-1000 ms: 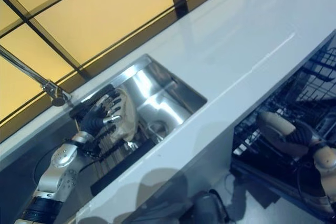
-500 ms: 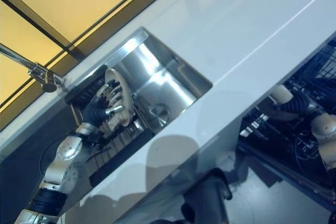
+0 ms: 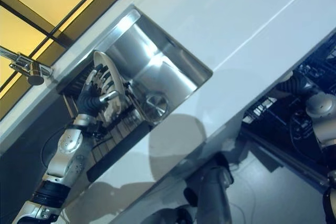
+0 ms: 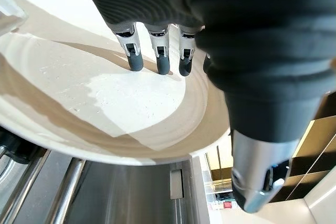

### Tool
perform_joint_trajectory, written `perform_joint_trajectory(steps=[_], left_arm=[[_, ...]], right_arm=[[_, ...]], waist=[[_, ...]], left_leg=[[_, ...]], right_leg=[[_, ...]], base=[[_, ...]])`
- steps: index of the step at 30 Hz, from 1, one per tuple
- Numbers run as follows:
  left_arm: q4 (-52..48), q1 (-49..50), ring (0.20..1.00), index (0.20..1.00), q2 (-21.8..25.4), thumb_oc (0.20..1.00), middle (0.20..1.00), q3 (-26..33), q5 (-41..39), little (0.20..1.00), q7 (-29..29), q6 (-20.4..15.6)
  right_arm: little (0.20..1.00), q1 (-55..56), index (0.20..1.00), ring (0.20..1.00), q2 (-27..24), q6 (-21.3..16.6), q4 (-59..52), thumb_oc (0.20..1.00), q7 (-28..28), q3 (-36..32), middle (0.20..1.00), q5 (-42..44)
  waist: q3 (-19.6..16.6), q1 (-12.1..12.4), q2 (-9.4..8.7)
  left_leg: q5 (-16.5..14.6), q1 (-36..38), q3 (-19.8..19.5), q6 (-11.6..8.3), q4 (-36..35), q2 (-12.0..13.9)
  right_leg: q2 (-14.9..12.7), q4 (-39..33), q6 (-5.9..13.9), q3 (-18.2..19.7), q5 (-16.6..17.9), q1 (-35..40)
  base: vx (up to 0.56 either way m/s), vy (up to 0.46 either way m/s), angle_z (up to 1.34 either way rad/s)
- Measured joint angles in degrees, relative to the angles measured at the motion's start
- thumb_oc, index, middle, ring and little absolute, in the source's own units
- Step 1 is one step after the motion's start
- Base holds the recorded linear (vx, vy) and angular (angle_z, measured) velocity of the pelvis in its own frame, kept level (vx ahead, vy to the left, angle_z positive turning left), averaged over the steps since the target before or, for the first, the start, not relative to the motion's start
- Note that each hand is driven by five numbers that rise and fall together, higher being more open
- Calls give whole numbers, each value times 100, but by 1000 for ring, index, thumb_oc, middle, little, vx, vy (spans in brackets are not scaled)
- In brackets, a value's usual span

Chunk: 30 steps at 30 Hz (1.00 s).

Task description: Pick up plates and place into dishwasher.

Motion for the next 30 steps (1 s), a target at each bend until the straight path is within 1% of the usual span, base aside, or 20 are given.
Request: perform_joint_trajectory(steps=[3, 7, 8, 9, 10, 13, 17, 19, 24, 28, 30], left_arm=[[7, -27, 1000, 1000, 0, 1000, 1000, -41, 0, 1000, 14, 8], [7, -83, 1000, 1000, 0, 1000, 1000, -65, -1, 1000, 13, 65], [7, -110, 1000, 1000, 0, 1000, 1000, -67, -1, 1000, 13, 85], [7, -135, 1000, 1000, 3, 1000, 1000, -68, -3, 1000, 13, 109], [8, -179, 1000, 1000, 4, 1000, 1000, -82, -8, 1000, 13, 143], [7, -328, 1000, 1000, 18, 1000, 1000, -160, -14, 1000, -28, 247], [11, -465, 1000, 1000, 20, 1000, 1000, -162, -61, 1000, -87, 366], [70, -468, 1000, 1000, 24, 1000, 1000, -163, -61, 1000, -91, 387], [115, -464, 1000, 1000, 27, 1000, 1000, -163, -61, 1000, -101, 455], [138, -439, 1000, 1000, 27, 1000, 1000, -148, -61, 1000, -136, 478], [137, -432, 1000, 1000, 28, 1000, 1000, -144, -61, 1000, -198, 502]], right_arm=[[200, -28, 200, 200, 18, 4, 20, 200, -90, 33, 200, 0], [200, -26, 200, 200, 19, 29, 44, 200, -66, 29, 200, 0], [482, -37, 482, 482, 18, 53, 59, 482, -14, 18, 482, 0], [1000, -67, 1000, 1000, 17, 63, 109, 1000, 26, 19, 1000, 0], [1000, -115, 1000, 1000, 11, 71, 232, 1000, 27, 21, 1000, -2], [1000, -220, 1000, 1000, -52, 287, 627, 1000, 16, 18, 1000, -38], [1000, -81, 1000, 1000, -130, 814, 1440, 1000, 19, 115, 1000, -309], [1000, 112, 1000, 1000, -56, 788, 1474, 1000, -42, 178, 1000, -334], [1000, 402, 1000, 1000, -29, 901, 1569, 1000, -40, 173, 1000, -426], [1000, 685, 1000, 1000, -22, 893, 1580, 1000, -37, 115, 1000, -429], [1000, 828, 1000, 1000, -8, 886, 1575, 1000, -14, -33, 1000, -429]], waist=[[0, 2, 0], [1, 3, -2], [2, 3, -2], [5, 4, -7], [7, 13, -9], [18, 84, -25], [45, 227, -61], [51, 261, -70], [79, 290, -108], [81, 297, -111], [83, 297, -114]], left_leg=[[4, -3, -5, 6, -14, -14], [11, -10, -27, 17, -8, -33], [13, -21, -35, 20, 1, -36], [15, -29, -41, 24, 16, -36], [16, -37, -56, 25, 35, -35], [18, -42, -117, 26, 86, -27], [24, -68, -169, 19, 94, -2], [23, -52, -172, 17, 78, 8], [24, 135, -282, 16, -3, 40], [24, 371, -345, 15, -90, 70], [24, 494, -365, 15, -113, 79]], right_leg=[[-44, -1, 4, -21, 17, -3], [-53, -2, 9, -36, 22, 4], [-59, -2, 11, -42, 23, 4], [-64, -3, 14, -46, 25, 6], [-70, -4, 14, -59, 26, 16], [-82, -8, 13, -110, 25, 56], [-79, -23, 26, -167, 36, 70], [-69, -53, -4, -181, 53, 100], [-70, -208, -7, -320, 63, 379], [-62, -331, 3, -425, 57, 681], [-60, -369, 11, -453, 51, 830]], base=[[0, 0, 0], [-15, -5, 3], [-5, -9, 4], [4, -11, 6], [11, -7, 8], [2, 0, 9], [-3, 17, 7], [0, 0, 0], [18, 21, 10], [46, 19, 9], [73, 17, 6]])
